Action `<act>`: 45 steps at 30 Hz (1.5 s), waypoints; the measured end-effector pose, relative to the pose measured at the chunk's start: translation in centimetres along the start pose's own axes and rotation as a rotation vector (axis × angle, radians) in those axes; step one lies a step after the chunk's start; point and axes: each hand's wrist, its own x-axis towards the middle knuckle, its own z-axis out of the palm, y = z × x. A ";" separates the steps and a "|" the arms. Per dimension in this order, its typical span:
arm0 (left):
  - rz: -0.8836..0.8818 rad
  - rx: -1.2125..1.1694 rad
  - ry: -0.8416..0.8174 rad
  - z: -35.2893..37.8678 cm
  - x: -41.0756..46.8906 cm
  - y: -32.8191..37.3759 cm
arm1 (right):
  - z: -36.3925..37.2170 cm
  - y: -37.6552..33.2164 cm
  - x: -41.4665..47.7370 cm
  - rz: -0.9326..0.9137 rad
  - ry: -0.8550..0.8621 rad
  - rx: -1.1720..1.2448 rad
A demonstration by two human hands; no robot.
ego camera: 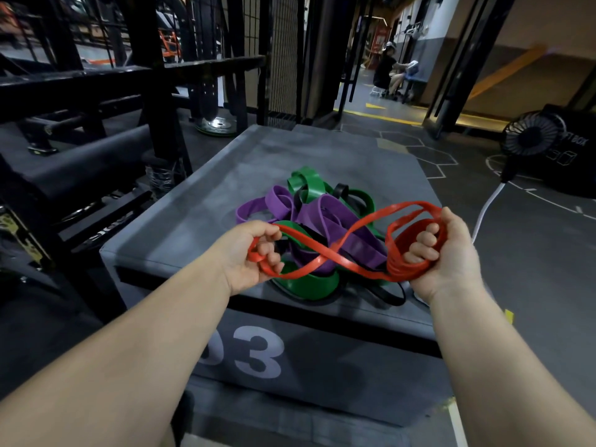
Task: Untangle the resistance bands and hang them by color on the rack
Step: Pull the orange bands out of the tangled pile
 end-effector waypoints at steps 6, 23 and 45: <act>0.007 0.150 -0.029 0.1 -0.3 0.2 | 0.2 1.1 0.1 0.027 -0.042 -0.172; 0.012 0.148 -0.393 2.3 -1.3 -1.2 | 2.3 5.6 -2.6 0.050 -0.215 -0.601; 0.181 0.500 -0.271 3.1 -2.6 -1.6 | 2.0 6.6 -2.3 0.069 -0.277 -0.624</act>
